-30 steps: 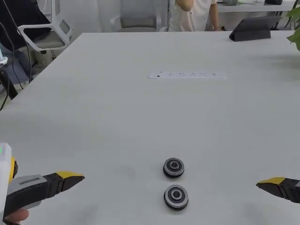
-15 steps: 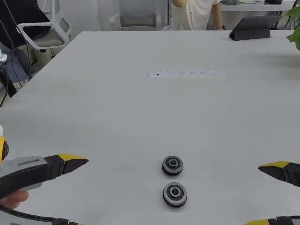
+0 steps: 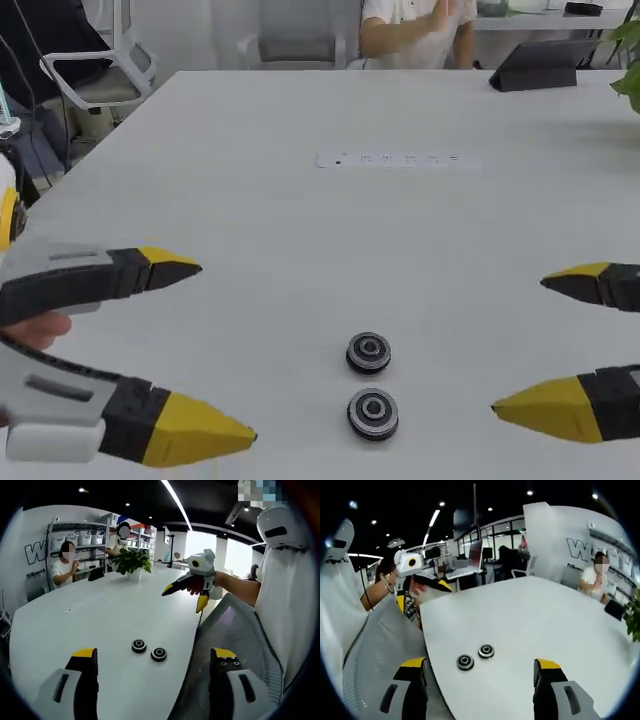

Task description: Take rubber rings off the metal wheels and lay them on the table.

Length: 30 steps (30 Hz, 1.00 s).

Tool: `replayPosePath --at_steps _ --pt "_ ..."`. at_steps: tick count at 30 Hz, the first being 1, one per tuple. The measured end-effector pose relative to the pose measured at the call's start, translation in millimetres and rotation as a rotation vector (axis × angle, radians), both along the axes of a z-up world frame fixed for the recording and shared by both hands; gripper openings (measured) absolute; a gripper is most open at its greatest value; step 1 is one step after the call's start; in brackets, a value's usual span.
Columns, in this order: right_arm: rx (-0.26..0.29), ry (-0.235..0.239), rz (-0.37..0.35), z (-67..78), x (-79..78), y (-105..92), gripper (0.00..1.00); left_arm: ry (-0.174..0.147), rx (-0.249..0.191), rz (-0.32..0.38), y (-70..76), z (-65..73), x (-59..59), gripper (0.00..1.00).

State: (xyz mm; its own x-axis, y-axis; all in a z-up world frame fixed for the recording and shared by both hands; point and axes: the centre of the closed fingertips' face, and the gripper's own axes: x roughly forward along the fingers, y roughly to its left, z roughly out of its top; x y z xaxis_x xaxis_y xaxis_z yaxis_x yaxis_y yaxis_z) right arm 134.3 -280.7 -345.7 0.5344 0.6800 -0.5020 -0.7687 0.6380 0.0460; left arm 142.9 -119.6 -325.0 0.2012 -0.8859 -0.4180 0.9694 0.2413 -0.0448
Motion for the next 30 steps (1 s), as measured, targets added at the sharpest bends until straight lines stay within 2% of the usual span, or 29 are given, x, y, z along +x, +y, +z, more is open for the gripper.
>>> replayPosePath --at_steps 3,5,8,12,16,20,23,26,30 --pt "-0.004 -0.038 0.034 14.5 9.8 8.6 0.83 -0.047 0.008 -0.035 -10.5 10.8 9.9 0.89" --pt "0.001 -0.048 0.049 20.5 14.9 14.6 0.84 -0.063 -0.005 -0.051 -16.6 17.3 14.4 0.89" --pt "0.002 -0.068 0.103 25.5 19.1 29.0 0.85 -0.055 -0.061 -0.066 -26.9 28.9 22.7 0.87" --pt "-0.004 -0.062 0.139 23.3 24.1 41.5 0.82 -0.068 -0.088 -0.078 -37.7 34.2 32.7 0.85" --pt "-0.019 -0.060 0.195 14.3 31.8 59.5 0.78 -0.071 -0.105 -0.085 -51.4 31.9 40.6 0.82" --pt "0.004 -0.047 0.242 -0.6 35.5 75.4 0.73 -0.076 -0.093 -0.089 -64.5 17.5 44.0 0.79" --pt "0.000 -0.029 0.254 -12.7 33.1 80.0 0.68 -0.099 -0.064 -0.104 -71.8 -2.6 43.7 0.74" --pt "0.003 -0.024 0.270 -22.2 29.0 83.1 0.66 -0.093 -0.024 -0.097 -73.6 -24.5 44.6 0.69" --pt "-0.011 -0.007 0.285 -39.0 24.2 79.6 0.61 -0.082 -0.025 -0.077 -74.1 -43.2 42.1 0.66"
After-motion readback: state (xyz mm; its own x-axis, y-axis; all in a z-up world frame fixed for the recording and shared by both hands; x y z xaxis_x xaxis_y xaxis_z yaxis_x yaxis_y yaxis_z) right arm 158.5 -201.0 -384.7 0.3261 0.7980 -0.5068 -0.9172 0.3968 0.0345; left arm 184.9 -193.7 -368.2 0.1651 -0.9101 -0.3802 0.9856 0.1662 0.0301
